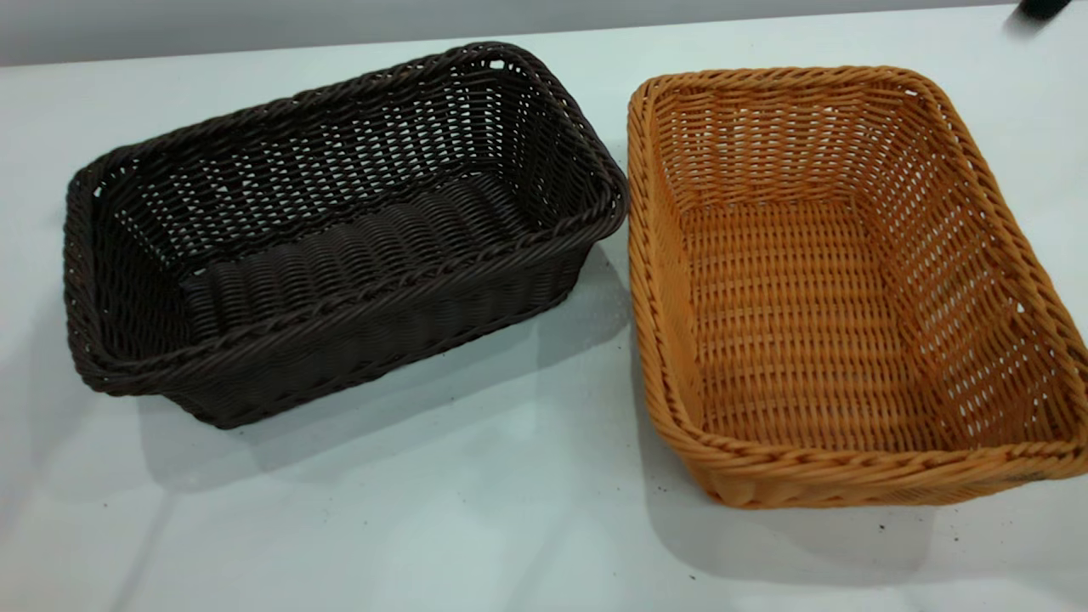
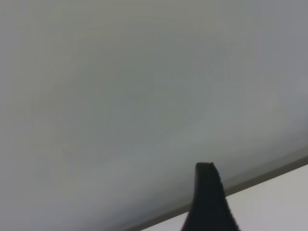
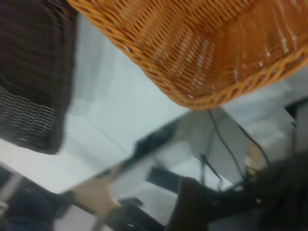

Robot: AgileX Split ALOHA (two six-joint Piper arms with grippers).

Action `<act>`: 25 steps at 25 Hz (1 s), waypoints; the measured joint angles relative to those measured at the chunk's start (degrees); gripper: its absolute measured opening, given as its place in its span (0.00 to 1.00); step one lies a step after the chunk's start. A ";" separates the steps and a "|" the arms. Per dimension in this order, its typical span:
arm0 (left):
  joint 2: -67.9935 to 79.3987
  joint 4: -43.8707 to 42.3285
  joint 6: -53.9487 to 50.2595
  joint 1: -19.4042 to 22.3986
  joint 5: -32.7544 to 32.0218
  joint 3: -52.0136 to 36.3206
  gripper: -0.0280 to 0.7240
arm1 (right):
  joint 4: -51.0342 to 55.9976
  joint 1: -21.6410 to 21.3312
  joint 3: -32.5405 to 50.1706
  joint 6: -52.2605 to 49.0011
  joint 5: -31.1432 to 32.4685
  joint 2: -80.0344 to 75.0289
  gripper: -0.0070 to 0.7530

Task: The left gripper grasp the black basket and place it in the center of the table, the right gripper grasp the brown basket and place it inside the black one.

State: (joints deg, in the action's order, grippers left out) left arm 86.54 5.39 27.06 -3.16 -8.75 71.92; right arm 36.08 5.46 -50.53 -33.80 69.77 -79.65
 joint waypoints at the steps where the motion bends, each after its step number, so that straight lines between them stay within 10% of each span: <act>1: 0.00 0.00 0.00 0.00 0.00 0.00 0.61 | 0.07 1.23 0.00 0.00 0.00 -1.78 0.73; 25: 0.00 0.05 0.00 0.00 0.99 0.00 0.61 | 3.56 5.46 -0.05 7.78 0.00 -25.34 0.73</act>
State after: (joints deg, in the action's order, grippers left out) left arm 86.54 5.44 27.06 -3.16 -7.75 71.92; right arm 39.64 10.91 -50.59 -26.02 69.78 -104.99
